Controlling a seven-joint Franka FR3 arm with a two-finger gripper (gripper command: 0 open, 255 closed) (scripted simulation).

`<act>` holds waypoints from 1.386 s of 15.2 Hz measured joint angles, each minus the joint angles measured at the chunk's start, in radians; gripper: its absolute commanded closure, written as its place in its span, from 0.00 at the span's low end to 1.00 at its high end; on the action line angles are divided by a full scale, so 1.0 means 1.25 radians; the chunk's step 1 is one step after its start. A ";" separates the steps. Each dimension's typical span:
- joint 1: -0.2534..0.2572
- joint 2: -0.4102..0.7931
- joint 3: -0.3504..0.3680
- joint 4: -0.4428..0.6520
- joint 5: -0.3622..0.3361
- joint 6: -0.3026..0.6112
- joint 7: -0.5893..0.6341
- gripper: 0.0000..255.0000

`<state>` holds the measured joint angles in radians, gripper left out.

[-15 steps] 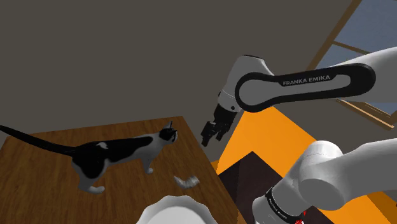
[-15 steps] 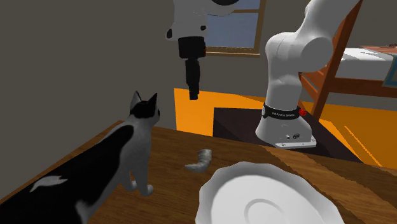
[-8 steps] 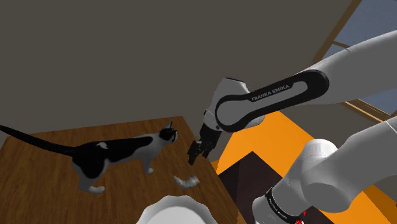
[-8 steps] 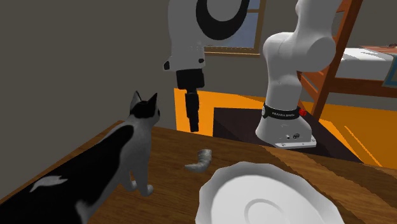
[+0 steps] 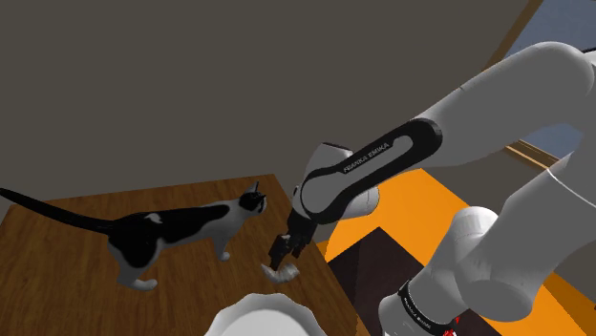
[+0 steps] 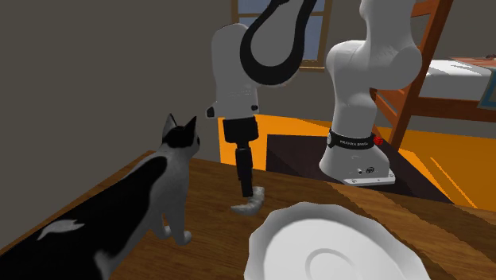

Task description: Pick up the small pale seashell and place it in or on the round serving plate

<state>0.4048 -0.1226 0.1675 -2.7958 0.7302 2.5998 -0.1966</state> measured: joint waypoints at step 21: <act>0.016 0.042 0.009 0.007 0.045 0.039 -0.028 1.00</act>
<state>0.4248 -0.0703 0.1787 -2.7873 0.7868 2.6491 -0.2319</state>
